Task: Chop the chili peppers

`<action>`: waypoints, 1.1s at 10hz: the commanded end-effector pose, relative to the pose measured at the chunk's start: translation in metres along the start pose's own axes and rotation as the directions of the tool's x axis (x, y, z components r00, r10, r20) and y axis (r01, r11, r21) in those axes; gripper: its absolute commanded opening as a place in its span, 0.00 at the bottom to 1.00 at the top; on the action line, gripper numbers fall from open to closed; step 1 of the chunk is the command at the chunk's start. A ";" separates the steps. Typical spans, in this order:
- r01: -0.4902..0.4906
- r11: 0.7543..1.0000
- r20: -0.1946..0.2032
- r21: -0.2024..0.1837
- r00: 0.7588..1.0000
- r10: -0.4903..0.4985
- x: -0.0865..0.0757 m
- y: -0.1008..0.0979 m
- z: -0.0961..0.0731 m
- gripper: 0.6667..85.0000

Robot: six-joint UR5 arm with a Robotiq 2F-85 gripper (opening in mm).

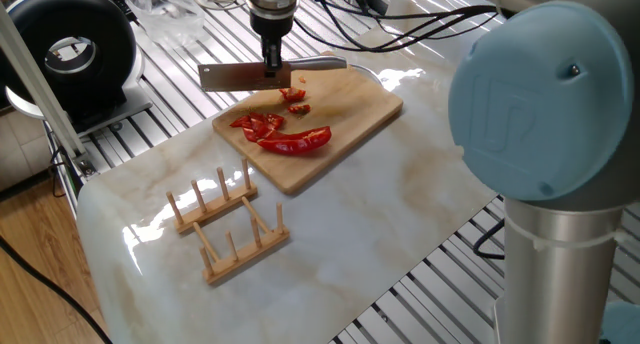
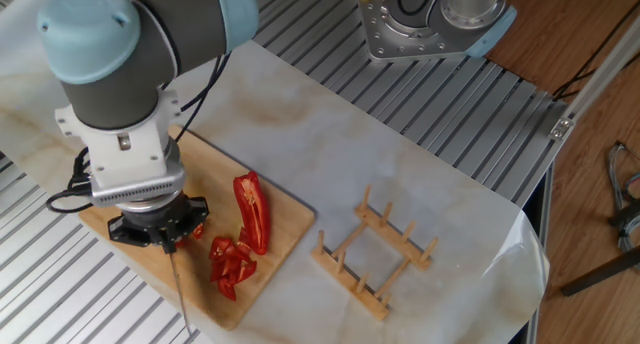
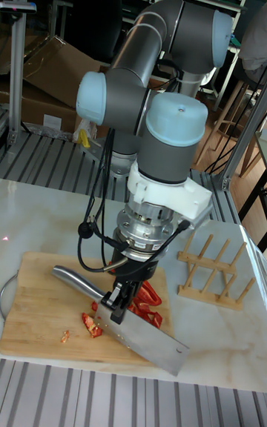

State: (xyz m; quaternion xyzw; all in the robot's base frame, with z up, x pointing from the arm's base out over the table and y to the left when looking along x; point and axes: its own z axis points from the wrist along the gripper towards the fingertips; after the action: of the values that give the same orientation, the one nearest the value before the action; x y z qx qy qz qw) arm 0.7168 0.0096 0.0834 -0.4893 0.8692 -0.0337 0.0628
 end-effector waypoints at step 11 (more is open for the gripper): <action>0.044 0.998 -0.061 0.039 0.997 -0.042 0.039 -0.005 -0.014 0.01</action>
State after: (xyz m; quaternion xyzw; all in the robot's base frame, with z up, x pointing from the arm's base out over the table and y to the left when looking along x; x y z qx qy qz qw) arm 0.7026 -0.0332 0.0899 -0.5162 0.8517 -0.0788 0.0448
